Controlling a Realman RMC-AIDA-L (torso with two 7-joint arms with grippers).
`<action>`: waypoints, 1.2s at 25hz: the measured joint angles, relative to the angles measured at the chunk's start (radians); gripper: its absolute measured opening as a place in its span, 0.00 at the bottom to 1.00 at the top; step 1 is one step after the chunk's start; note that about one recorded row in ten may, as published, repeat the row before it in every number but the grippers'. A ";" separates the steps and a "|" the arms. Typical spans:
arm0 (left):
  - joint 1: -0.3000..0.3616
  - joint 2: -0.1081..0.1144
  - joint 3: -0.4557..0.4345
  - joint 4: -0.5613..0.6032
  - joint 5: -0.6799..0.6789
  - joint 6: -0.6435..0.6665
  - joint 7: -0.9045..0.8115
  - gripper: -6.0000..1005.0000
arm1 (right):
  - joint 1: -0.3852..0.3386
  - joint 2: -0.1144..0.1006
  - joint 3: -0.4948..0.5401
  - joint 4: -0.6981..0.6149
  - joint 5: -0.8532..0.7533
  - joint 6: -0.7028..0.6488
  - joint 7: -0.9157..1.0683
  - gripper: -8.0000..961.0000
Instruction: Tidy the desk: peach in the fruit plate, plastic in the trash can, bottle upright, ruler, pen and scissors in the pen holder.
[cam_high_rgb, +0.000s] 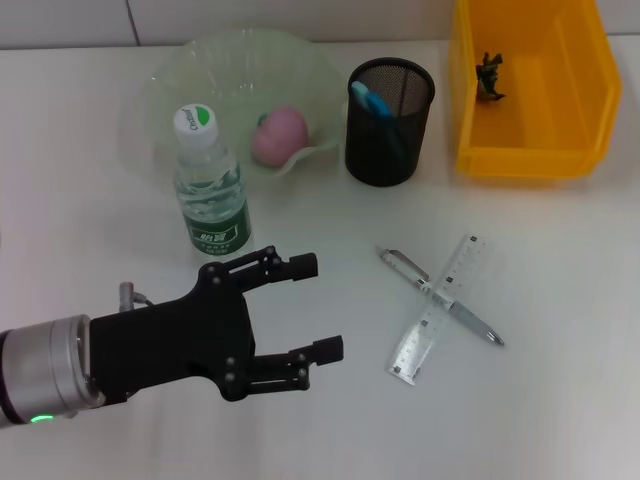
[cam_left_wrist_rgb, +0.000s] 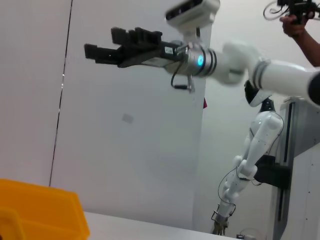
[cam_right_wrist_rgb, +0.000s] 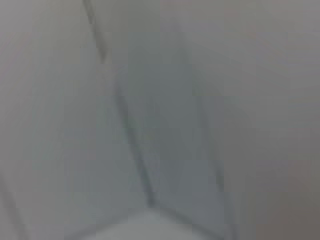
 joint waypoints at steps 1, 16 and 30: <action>0.001 0.000 0.000 0.000 0.001 0.000 -0.002 0.83 | 0.000 0.000 0.000 0.000 0.000 0.000 0.000 0.76; 0.004 0.000 -0.007 0.000 0.001 -0.011 -0.032 0.83 | 0.313 0.126 -0.508 -0.170 -0.872 -0.211 -0.230 0.76; 0.006 -0.007 -0.019 -0.025 -0.008 -0.032 -0.030 0.83 | 0.263 0.194 -0.894 -0.153 -1.030 -0.045 -0.495 0.76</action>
